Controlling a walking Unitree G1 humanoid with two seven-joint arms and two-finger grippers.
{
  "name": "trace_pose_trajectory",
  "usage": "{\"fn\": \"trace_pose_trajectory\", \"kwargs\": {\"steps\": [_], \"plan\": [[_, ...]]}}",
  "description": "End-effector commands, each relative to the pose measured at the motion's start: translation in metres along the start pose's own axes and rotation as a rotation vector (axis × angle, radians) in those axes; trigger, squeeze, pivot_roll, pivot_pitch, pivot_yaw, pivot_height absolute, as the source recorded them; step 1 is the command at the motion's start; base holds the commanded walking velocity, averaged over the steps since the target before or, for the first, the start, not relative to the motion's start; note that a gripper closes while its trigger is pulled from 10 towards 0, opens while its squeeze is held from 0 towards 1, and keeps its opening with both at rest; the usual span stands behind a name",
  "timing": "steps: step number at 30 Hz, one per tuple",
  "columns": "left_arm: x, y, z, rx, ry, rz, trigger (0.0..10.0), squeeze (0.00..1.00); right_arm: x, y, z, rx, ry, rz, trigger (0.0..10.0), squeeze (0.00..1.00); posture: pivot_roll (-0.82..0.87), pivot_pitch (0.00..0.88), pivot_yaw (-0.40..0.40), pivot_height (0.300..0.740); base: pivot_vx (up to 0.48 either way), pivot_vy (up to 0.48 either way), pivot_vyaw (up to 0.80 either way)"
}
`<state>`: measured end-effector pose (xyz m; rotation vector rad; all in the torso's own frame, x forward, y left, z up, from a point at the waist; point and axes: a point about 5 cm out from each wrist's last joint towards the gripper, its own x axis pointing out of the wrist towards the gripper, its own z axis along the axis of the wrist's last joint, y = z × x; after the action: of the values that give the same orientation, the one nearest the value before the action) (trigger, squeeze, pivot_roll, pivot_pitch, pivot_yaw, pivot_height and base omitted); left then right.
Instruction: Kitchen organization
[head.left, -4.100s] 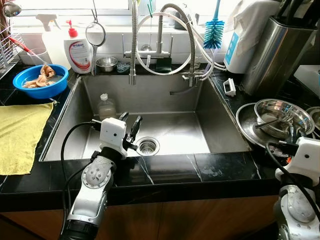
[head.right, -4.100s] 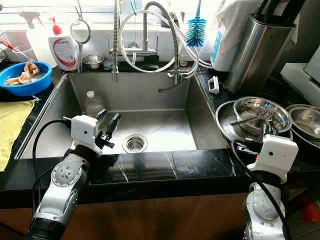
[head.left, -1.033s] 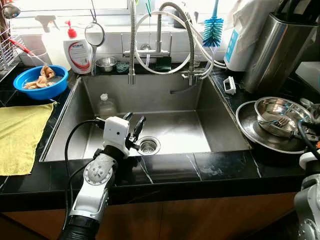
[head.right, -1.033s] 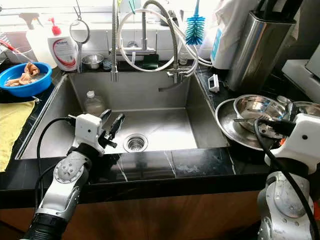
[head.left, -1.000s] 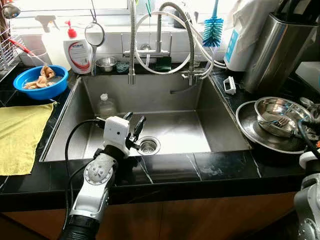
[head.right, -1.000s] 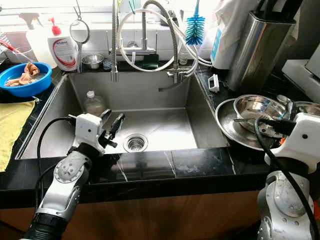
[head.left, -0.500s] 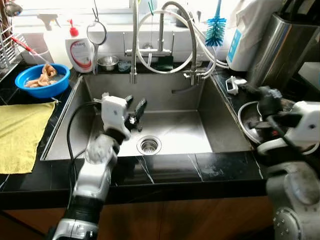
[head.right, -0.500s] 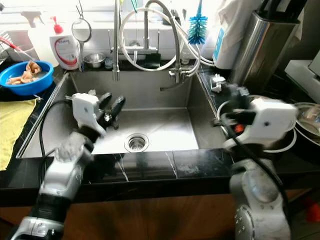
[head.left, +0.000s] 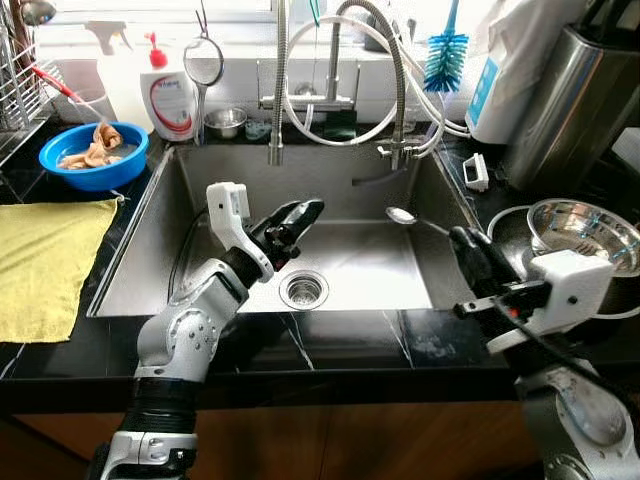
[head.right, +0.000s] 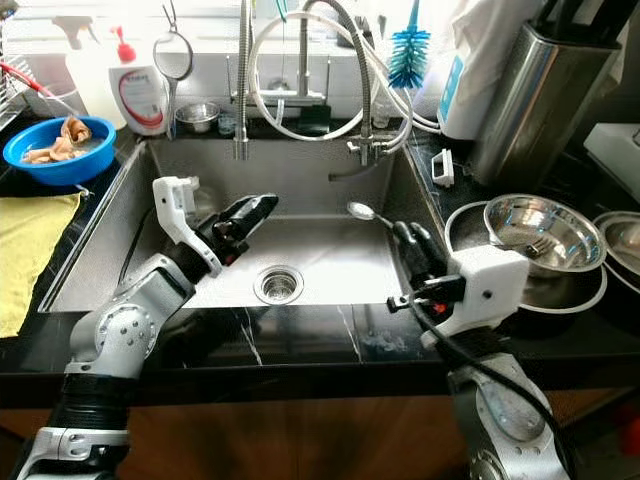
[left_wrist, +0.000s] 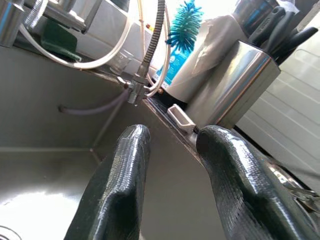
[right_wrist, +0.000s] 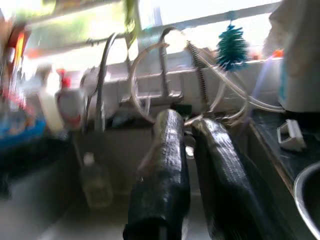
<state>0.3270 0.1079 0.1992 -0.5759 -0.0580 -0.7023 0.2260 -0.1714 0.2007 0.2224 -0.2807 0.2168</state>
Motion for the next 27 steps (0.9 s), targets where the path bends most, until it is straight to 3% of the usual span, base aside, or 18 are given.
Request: {"fn": "trace_pose_trajectory", "kwargs": {"steps": [1,7,13,16,27], "plan": [[-0.002,-0.002,0.002,-0.021,-0.002,0.001,10.0,0.0,0.0,-0.006,0.004,0.056,-0.035,-0.03,10.0,0.0,0.01,0.0,-0.038,0.719,0.0,0.0,0.0],[-0.004,-0.005,0.002,-0.067,0.014,-0.001,10.0,0.0,-0.002,-0.006,0.005,0.155,-0.076,-0.015,10.0,0.0,0.01,0.0,-0.038,0.719,0.0,0.0,0.0],[-0.005,-0.002,0.004,-0.04,0.02,0.015,10.0,0.0,-0.011,0.002,-0.004,0.128,0.02,0.126,10.0,0.0,0.01,0.0,-0.04,0.719,0.0,0.0,0.0],[-0.005,-0.002,0.005,-0.026,0.025,0.016,10.0,0.0,-0.014,0.001,-0.005,0.148,0.029,0.12,10.0,0.0,0.01,0.0,-0.041,0.719,0.0,0.0,0.0],[-0.006,0.001,0.008,-0.043,0.002,0.041,10.0,0.0,-0.014,-0.016,0.015,0.447,-0.176,0.027,10.0,0.0,0.01,0.0,-0.042,0.719,0.0,0.0,0.0]]}}
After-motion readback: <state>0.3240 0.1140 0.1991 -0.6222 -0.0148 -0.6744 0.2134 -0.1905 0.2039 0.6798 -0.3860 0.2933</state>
